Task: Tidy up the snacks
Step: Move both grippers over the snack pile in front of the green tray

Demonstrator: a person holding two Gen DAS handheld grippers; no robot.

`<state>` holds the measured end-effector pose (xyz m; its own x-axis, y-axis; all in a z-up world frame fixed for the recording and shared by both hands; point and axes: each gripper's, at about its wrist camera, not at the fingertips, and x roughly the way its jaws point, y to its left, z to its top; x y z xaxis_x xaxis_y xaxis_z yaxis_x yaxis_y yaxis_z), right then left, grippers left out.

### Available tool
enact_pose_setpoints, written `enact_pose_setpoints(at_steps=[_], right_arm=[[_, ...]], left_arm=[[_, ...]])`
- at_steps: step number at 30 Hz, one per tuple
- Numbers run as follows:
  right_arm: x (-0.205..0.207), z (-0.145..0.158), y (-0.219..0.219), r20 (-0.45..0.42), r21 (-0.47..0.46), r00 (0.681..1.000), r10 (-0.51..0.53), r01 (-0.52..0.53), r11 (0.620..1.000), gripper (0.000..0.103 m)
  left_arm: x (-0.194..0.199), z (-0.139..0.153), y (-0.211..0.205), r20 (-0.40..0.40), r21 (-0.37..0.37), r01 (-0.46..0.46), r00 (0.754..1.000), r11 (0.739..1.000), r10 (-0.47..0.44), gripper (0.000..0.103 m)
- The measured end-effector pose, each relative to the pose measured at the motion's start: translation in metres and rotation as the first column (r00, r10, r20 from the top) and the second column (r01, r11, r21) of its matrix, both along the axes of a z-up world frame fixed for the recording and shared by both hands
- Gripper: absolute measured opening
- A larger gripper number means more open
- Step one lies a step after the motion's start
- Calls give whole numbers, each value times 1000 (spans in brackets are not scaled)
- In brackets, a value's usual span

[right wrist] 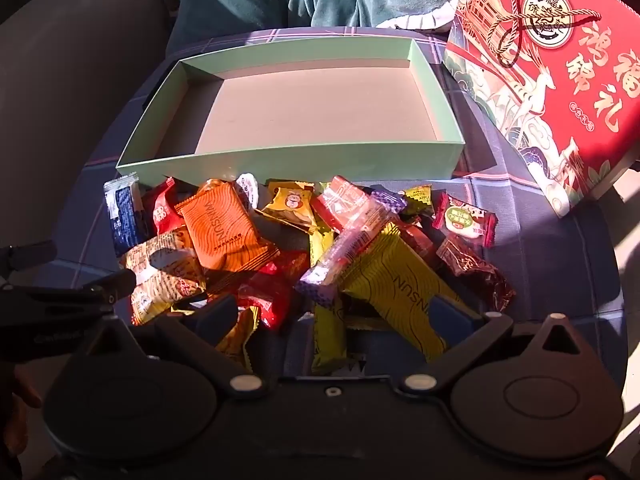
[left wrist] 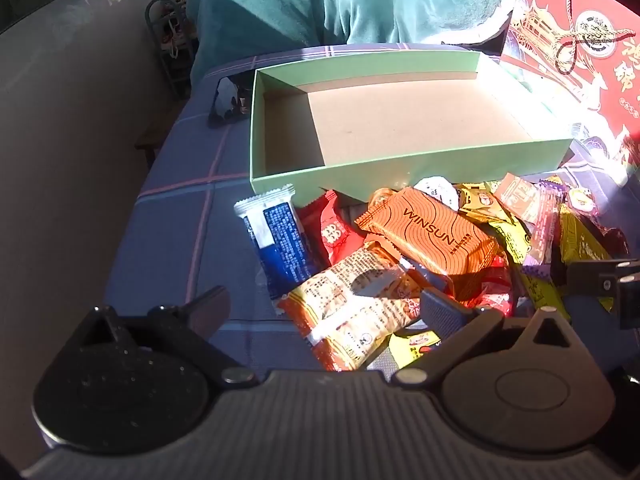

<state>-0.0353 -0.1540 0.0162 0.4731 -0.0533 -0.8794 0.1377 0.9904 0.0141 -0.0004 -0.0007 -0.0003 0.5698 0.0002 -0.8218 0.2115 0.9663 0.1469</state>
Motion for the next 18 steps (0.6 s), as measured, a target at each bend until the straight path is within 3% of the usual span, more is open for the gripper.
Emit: enact_pose_setpoints(at_steps=[10,18], right_arm=[[-8,-7,-7,-17,15,1000,-24,24,1000,103],[-8,-8,-8,-22,13,999,-38,38,999,103]], left_arm=[[-13,0,-3,-14,-47,49,999,998,-50,103],[-15,-1,-8,-7,-25,74,997,997,-74,103]])
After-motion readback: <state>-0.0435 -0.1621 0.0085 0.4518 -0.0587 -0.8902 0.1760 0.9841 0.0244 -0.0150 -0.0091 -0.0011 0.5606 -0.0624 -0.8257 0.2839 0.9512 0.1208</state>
